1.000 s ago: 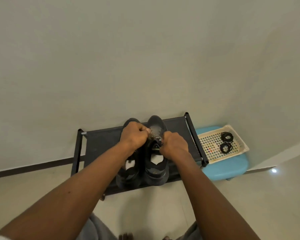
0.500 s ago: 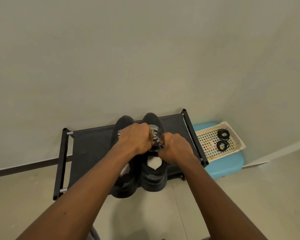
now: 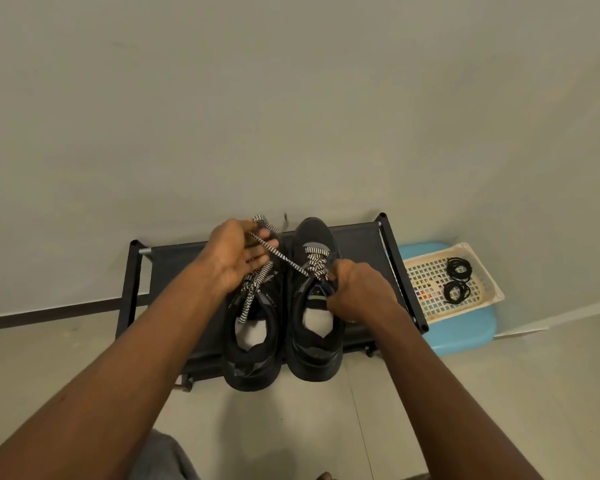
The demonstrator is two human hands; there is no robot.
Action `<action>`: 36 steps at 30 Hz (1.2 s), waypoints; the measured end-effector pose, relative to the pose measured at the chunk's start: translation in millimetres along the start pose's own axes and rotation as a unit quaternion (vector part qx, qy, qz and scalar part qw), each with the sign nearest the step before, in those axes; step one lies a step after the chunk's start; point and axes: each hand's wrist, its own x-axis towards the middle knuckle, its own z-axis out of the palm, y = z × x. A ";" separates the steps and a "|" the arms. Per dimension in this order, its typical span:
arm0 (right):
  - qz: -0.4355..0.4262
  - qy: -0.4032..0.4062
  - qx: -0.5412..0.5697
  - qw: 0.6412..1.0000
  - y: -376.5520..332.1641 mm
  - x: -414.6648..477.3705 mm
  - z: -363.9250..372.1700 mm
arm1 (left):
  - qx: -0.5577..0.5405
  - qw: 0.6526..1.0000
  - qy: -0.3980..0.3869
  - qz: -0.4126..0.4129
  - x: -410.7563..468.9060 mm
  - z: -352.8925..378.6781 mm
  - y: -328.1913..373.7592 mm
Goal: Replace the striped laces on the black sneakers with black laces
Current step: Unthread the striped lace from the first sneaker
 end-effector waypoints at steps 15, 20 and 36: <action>-0.022 0.057 0.000 0.998 -6.3 7.1 9.5 | 0.626 0.750 -0.004 0.213 -5.3 22.8 -20.6; -0.064 0.113 -0.058 0.990 -13.5 7.7 21.9 | 0.631 0.750 -0.052 0.191 -10.1 30.2 -32.1; -0.033 0.088 -0.016 0.995 -21.8 12.8 6.7 | 0.648 0.734 0.010 0.204 -27.4 29.9 -55.9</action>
